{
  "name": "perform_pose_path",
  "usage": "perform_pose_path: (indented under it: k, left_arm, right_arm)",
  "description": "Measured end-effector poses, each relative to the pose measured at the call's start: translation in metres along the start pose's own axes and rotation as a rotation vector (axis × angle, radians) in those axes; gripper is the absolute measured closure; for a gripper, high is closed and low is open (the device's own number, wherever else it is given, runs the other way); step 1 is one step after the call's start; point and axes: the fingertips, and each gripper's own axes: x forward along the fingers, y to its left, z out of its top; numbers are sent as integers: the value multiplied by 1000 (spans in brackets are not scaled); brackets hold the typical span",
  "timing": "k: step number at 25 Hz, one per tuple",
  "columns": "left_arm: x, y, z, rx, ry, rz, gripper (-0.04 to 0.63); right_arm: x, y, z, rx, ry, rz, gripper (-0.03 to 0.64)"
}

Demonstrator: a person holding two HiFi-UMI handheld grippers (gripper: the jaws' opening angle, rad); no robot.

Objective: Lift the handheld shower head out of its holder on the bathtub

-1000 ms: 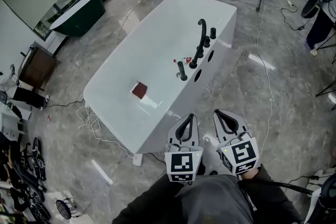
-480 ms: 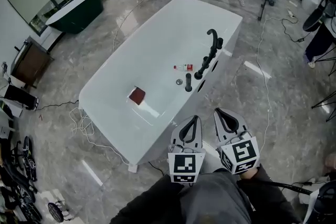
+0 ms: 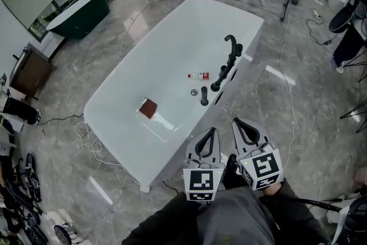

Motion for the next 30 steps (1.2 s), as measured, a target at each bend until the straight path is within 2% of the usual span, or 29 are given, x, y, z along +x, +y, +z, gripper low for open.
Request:
perform_pose_path:
  k: [5,16,24,30]
  left_arm:
    - [15,-2,4,-4,5,19,592]
    - [62,-7,-8,-22,78,86,592]
    - [89,1,-2,-26,83,200,592]
    - [87,20,-1,-41,94,285,592]
  right_arm:
    - [6,-15,2,5,-5,17,612]
    - [35,-55,-21,49,45,100,612]
    - [63,-83,-18,46,27,194,612]
    - [85,-78,-11,42,18,261,612]
